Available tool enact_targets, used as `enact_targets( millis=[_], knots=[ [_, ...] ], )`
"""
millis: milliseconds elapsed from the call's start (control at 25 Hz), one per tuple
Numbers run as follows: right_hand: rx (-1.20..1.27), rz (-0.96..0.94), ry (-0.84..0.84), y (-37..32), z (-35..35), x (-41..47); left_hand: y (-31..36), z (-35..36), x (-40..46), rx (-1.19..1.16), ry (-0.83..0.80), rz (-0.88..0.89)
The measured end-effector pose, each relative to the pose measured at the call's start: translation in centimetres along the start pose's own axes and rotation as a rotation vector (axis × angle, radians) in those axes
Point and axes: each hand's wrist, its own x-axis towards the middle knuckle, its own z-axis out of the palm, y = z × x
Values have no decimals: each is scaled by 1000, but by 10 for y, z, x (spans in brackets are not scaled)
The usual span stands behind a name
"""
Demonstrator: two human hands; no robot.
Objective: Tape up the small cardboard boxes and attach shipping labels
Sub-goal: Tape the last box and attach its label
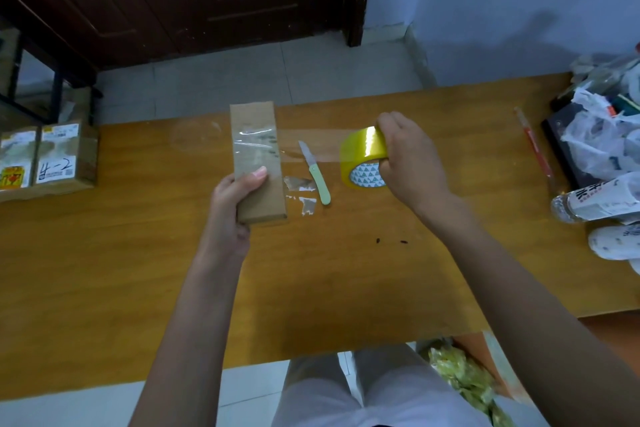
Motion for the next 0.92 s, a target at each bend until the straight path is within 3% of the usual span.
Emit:
enact_targets(
  millis=[200,360,920],
  knots=[
    [14,-6,-33,-16,5,4,1,6,-5,-333,-144,-45],
    [47,-29,-20,-30,3,9,3,15,-9,-527,-364,-7],
    [26,-75,42,-50,4,9,7,23,-12,-635,-570,-76]
  ],
)
